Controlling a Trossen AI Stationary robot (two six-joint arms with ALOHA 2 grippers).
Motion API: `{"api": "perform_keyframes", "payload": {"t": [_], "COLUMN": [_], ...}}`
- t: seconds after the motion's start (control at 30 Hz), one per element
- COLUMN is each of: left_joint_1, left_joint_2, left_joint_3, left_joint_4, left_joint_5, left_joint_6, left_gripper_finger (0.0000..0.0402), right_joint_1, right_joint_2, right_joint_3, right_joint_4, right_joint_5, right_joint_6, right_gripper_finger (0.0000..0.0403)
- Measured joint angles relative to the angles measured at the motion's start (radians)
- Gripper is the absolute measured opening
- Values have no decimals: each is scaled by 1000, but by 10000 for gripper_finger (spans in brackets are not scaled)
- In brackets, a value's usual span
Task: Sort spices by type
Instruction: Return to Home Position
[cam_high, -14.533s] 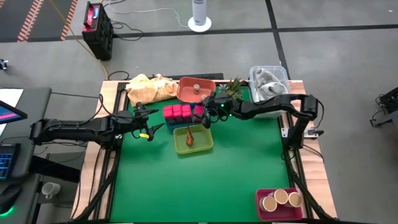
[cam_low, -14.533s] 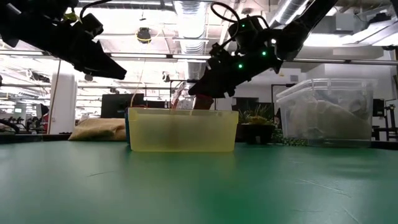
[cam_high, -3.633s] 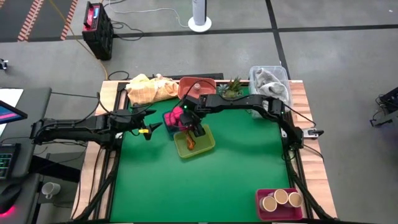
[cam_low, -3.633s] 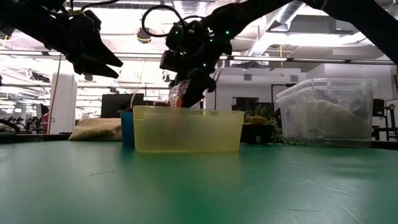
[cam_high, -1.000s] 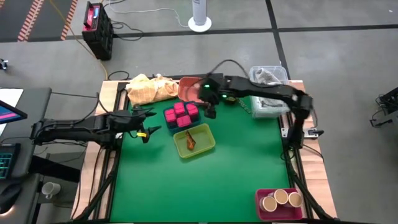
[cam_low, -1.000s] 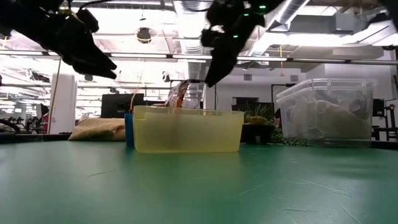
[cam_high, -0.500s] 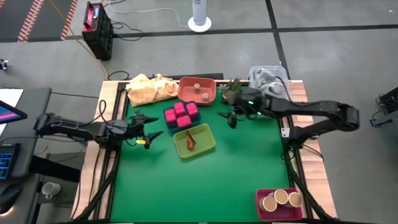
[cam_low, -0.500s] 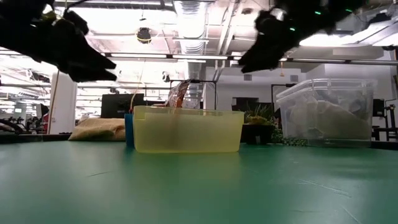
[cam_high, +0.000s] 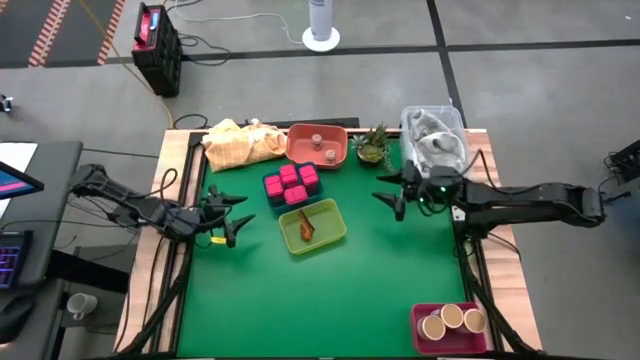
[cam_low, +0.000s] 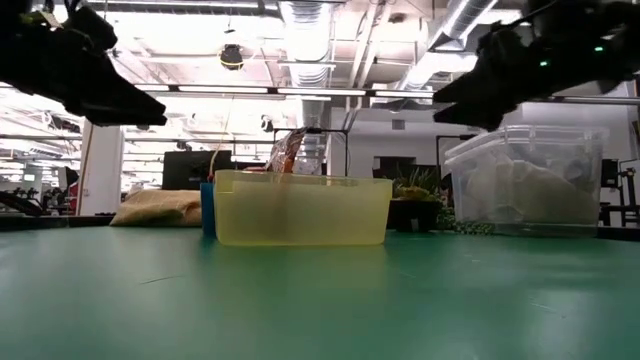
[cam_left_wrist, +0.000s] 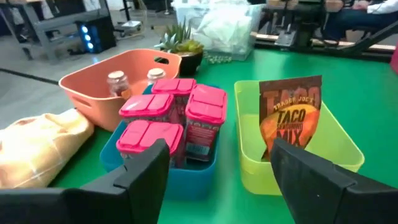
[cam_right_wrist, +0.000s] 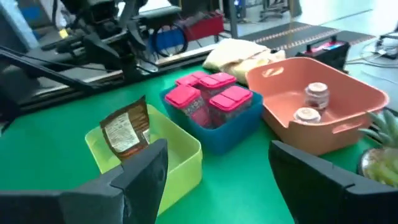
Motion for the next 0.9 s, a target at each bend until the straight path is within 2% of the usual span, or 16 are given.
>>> {"api": "perform_keyframes", "payload": {"t": [0.27,0.43,0.57,0.73,0.9], "left_joint_1": [-160,-190,-233,-340,-453], "left_joint_2": [0,0,2,4,3], "left_joint_3": [0,14,13,-13,-16], "left_joint_4": [-17,-9,-35,-57,-54], "left_joint_5": [-195,-225,-243,-388,-472], "left_joint_6": [-54,-49,-81,-126,-123], "left_gripper_finger": [251,251,251,251,251], "right_joint_1": [211,295,374,485,561], "right_joint_2": [-239,-312,-362,-429,-527], "right_joint_3": [-28,-27,-30,-100,-178], "right_joint_4": [-159,-120,-218,-206,-204], "right_joint_5": [330,358,381,536,560], "right_joint_6": [26,-10,-12,-29,-41], "right_gripper_finger": [306,306,306,306,306]}}
